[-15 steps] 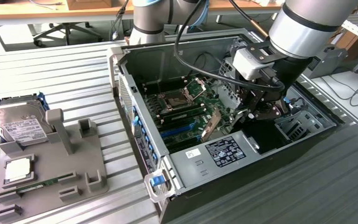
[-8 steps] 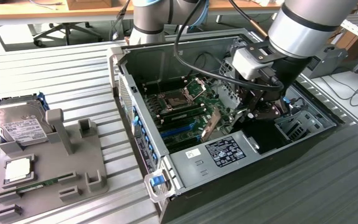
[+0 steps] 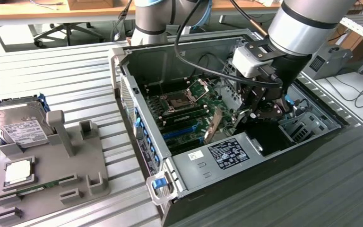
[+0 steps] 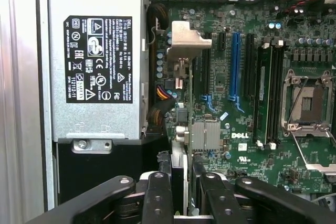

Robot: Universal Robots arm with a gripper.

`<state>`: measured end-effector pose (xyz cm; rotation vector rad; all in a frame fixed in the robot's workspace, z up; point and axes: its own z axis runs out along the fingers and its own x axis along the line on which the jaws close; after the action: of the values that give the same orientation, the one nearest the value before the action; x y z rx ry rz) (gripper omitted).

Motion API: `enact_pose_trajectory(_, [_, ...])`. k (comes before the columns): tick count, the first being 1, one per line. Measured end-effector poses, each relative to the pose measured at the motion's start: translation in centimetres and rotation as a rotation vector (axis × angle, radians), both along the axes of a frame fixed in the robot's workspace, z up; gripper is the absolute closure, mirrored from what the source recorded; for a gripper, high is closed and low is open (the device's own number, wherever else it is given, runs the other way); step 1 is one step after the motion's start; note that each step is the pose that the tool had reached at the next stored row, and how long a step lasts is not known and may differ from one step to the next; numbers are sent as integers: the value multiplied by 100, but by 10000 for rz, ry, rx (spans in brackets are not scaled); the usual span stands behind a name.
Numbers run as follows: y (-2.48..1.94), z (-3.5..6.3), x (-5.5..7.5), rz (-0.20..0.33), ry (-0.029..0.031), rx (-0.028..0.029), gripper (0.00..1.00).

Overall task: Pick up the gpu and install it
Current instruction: 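Insert the gpu into the slot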

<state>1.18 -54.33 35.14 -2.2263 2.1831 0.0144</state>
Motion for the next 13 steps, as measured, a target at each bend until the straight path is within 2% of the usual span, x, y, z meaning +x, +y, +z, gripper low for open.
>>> enact_pose_trajectory(13, [178, -6, 0, 0, 0, 3, 74])
